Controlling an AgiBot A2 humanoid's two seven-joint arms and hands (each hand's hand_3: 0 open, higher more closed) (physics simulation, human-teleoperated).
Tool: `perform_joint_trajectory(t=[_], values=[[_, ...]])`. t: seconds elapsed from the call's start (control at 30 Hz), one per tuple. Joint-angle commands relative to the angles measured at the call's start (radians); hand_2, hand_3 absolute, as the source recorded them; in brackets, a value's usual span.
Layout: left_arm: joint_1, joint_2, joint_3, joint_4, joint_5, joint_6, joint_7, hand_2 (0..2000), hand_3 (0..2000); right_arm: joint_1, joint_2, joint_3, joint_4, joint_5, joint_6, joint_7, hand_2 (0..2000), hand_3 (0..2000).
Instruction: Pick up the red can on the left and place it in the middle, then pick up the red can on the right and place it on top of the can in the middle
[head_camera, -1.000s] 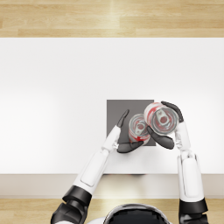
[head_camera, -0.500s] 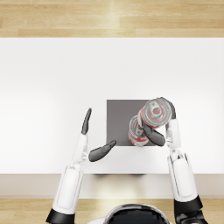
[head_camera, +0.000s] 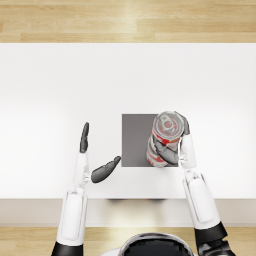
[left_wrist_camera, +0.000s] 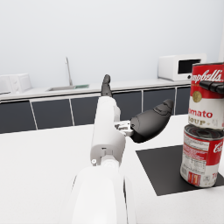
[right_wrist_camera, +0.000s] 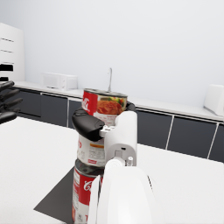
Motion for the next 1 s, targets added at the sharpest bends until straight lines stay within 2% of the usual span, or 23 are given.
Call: perform_joint_trajectory(t=[0.03, 0.17, 0.2, 0.23, 0.3, 0.33, 0.67, 0.77, 0.8, 0.93, 0.97, 1.0], values=[[0.003, 0.002, -0.004, 0.004, 0.000, 0.000, 0.000, 0, 0, 0.006, -0.005, 0.004, -0.009, 0.000, -0.003, -0.001, 2000, 1520], [-0.004, 0.006, -0.003, 0.003, 0.000, 0.000, 0.000, 0, 0, 0.001, -0.010, 0.013, -0.026, 0.000, -0.029, 0.001, 2000, 1520], [-0.008, 0.006, -0.004, -0.001, 0.000, 0.000, 0.000, 0, 0, 0.000, -0.012, 0.015, -0.021, 0.000, -0.035, 0.001, 639, 1193], [-0.009, 0.008, -0.005, -0.001, 0.000, 0.000, 0.000, 0, 0, -0.001, -0.012, 0.010, -0.011, 0.000, -0.035, 0.005, 0, 867], [-0.003, 0.012, -0.008, 0.001, 0.000, 0.000, 0.000, 0, 0, 0.001, -0.017, 0.005, -0.008, 0.000, -0.023, 0.010, 0, 213], [-0.001, 0.014, -0.005, -0.001, 0.000, 0.000, 0.000, 0, 0, 0.004, -0.020, 0.006, 0.001, 0.000, -0.023, 0.011, 0, 0], [0.019, 0.033, 0.006, -0.022, 0.000, 0.000, 0.000, 0, 0, 0.086, -0.074, -0.070, 0.124, 0.000, -0.074, 0.014, 0, 0], [0.052, 0.047, 0.006, -0.046, 0.000, 0.000, 0.000, 0, 0, 0.113, -0.093, -0.115, 0.170, 0.000, -0.083, 0.016, 0, 0], [0.070, 0.052, -0.003, -0.054, 0.000, 0.000, 0.000, 0, 0, 0.080, -0.077, -0.081, 0.129, 0.000, -0.082, 0.016, 0, 0], [0.125, 0.062, -0.072, -0.072, 0.000, 0.000, 0.000, 0, 0, 0.095, -0.088, -0.105, 0.158, 0.000, -0.083, 0.012, 0, 0], [0.129, 0.061, -0.088, -0.074, 0.000, 0.000, 0.000, 0, 0, 0.149, -0.094, -0.271, 0.221, 0.000, -0.082, 0.012, 0, 0], [0.137, 0.062, -0.097, -0.071, 0.000, 0.000, 0.000, 0, 0, 0.142, -0.092, -0.290, 0.221, 0.000, -0.081, 0.013, 0, 0]])
